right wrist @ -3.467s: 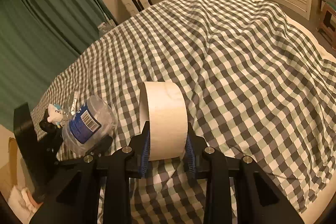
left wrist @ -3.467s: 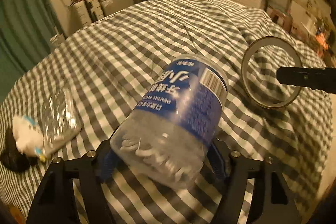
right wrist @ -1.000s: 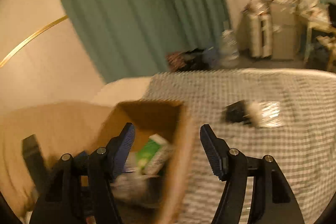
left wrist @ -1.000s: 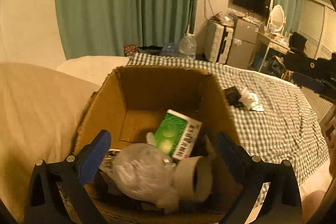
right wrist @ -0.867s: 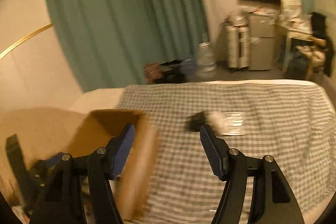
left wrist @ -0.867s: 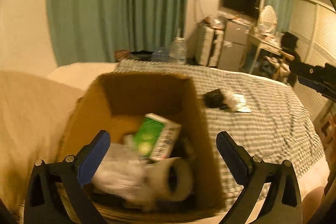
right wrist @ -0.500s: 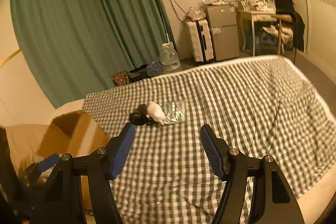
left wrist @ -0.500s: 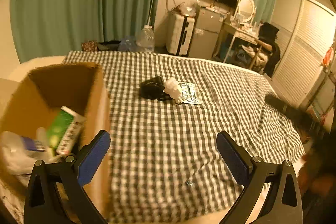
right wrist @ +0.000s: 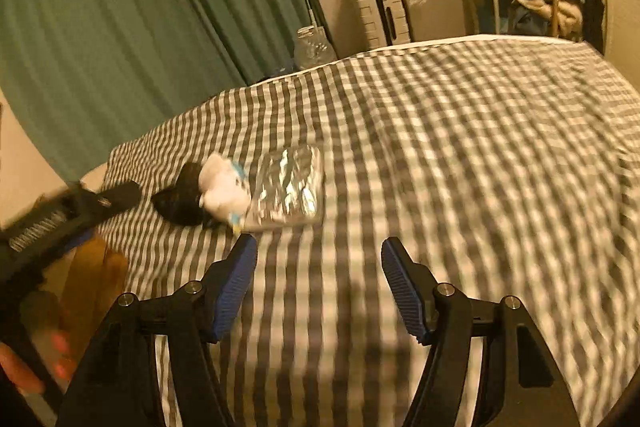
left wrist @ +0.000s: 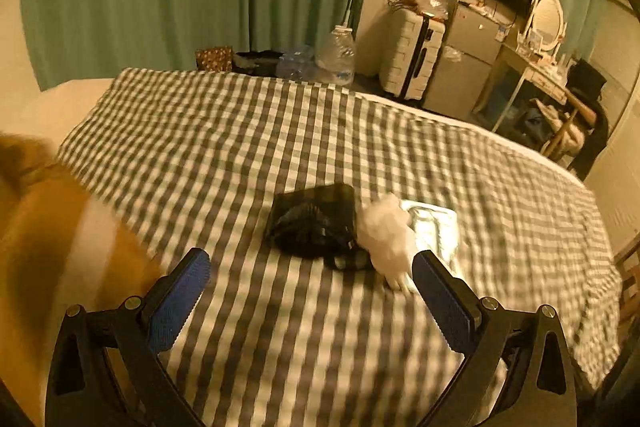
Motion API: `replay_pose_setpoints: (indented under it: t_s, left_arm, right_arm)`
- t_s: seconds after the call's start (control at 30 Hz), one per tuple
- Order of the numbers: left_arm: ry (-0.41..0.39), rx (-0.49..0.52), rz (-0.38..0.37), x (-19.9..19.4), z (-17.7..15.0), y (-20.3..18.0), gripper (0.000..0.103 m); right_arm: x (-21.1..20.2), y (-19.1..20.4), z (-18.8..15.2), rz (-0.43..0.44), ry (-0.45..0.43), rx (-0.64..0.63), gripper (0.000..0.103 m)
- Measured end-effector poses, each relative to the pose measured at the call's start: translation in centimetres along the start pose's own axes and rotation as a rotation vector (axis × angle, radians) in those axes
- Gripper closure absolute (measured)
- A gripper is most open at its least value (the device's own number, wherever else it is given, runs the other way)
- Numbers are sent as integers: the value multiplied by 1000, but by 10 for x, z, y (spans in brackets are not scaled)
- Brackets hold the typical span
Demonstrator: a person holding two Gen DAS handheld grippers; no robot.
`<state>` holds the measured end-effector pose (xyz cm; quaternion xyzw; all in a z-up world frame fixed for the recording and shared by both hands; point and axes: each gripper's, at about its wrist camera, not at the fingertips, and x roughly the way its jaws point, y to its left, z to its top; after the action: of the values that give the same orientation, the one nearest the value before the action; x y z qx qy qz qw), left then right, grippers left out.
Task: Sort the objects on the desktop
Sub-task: 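Grasp the black cable with the left tool while the right tool grasps the foil blister pack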
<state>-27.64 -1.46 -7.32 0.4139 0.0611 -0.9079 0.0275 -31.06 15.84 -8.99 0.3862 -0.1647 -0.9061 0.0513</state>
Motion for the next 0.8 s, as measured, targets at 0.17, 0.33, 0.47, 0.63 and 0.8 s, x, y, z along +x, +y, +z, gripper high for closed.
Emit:
replay_pose_setpoints:
  t_s: [0.17, 0.33, 0.47, 0.63, 0.8]
  left_arm:
    - [29, 7, 39, 46, 5, 12, 0]
    - [64, -3, -20, 76, 5, 23, 0]
    - [93, -31, -81, 102, 8, 34, 0]
    - [61, -7, -106, 104, 12, 37, 20]
    - [91, 34, -105, 90, 3, 37, 21]
  right_arm:
    - [51, 7, 14, 38, 45, 9, 39]
    - [77, 23, 19, 38, 55, -28, 44]
    - [77, 30, 17, 17, 64, -69, 51]
    - [62, 16, 19, 68, 66, -13, 89]
    - [43, 21, 14, 142, 76, -1, 92]
